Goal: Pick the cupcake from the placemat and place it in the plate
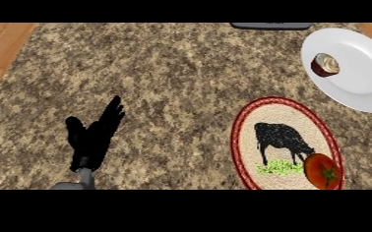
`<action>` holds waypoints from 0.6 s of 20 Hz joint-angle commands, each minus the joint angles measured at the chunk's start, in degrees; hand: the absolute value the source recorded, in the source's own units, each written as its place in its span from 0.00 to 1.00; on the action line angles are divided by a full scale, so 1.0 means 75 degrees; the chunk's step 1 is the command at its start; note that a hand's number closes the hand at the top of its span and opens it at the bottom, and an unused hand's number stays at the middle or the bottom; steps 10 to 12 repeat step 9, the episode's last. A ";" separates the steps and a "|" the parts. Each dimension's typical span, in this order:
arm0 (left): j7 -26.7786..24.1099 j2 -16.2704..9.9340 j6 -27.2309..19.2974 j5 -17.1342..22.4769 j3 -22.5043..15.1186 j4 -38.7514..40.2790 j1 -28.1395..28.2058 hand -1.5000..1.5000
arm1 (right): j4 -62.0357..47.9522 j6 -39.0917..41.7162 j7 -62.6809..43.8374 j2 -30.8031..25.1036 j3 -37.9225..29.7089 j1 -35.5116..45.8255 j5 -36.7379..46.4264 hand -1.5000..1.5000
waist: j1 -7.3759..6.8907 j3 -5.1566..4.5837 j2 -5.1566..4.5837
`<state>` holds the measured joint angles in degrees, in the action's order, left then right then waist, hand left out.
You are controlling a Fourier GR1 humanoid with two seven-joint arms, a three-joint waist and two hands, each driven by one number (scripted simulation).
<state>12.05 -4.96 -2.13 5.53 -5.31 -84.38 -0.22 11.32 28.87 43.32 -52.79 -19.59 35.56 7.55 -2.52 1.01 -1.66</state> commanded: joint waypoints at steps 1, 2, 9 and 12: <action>0.0169 0.0041 -0.0025 -0.0003 -0.0021 0.0113 -0.0099 0.50 | 0.0137 0.1003 0.1141 -0.0092 0.0243 -0.0447 0.0221 0.00 | 0.0014 -0.0014 -0.0035; 0.0263 -0.0052 -0.0052 0.0031 0.0116 0.0139 -0.0147 0.50 | 0.0150 0.1206 0.1286 -0.0191 0.0215 -0.0600 0.0167 0.00 | 0.0106 -0.0014 -0.0015; 0.0013 0.0178 -0.0114 -0.0035 -0.0081 0.0095 0.0338 0.50 | 0.0338 0.1084 0.1806 -0.0243 0.0316 -0.1208 0.0146 0.00 | 0.0138 -0.0014 0.0050; 0.0013 0.0178 -0.0114 -0.0035 -0.0081 0.0095 0.0338 0.50 | 0.0338 0.1084 0.1806 -0.0243 0.0316 -0.1208 0.0146 0.00 | 0.0138 -0.0014 0.0050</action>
